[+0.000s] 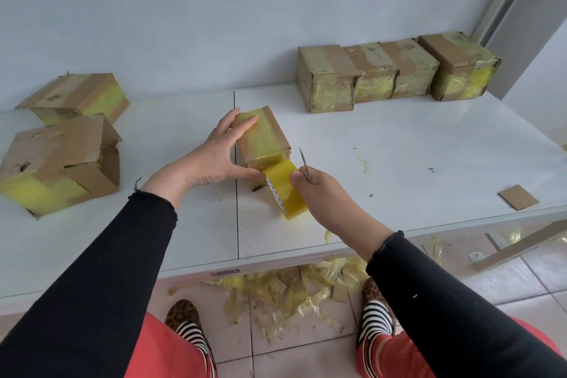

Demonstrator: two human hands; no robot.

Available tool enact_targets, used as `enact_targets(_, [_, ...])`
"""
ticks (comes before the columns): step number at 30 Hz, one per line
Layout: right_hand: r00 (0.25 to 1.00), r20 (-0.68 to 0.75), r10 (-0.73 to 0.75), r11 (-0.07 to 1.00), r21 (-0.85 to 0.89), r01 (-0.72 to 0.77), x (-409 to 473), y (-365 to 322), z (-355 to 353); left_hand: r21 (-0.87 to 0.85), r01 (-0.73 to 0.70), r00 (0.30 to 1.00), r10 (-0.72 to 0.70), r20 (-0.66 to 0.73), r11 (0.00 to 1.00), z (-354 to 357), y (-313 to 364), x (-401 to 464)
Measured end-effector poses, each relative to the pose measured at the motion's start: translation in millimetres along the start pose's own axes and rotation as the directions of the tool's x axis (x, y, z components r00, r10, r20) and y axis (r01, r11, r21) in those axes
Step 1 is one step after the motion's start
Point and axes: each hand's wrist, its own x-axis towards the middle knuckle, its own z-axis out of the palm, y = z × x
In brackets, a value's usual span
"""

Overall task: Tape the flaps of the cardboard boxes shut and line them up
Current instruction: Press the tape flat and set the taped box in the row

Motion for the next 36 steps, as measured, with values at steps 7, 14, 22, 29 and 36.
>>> enact_targets(7, [0.924, -0.118, -0.364, 0.849, 0.365, 0.382, -13.9, -17.3, -25.5, -0.464, 0.007, 0.986, -0.083, -0.143, 0.886, -0.2, 19.4, 2.2])
enact_targets(14, [0.879, -0.184, -0.439, 0.831, 0.287, 0.476, 17.6, -30.7, -21.1, -0.472, 0.083, 0.941, -0.225, -0.252, 0.878, -1.7, 26.1, 9.6])
enact_targets(22, [0.914, -0.227, -0.335, 0.853, 0.339, 0.397, 47.5, -50.4, -5.6, -0.425, -0.257, 0.907, 0.065, -0.417, 0.868, -3.3, 21.6, 12.0])
enact_targets(29, [0.885, -0.345, -0.312, 0.874, 0.262, 0.410, 27.8, -59.1, -9.8, -0.340, -0.271, 0.902, 0.114, -0.416, 0.901, 1.5, 19.5, 21.2])
enact_targets(36, [0.953, -0.261, -0.153, 0.978, 0.100, 0.184, -9.3, -11.5, 6.7, -0.254, -0.278, 0.882, 0.142, -0.449, 0.927, 5.1, 19.7, 27.3])
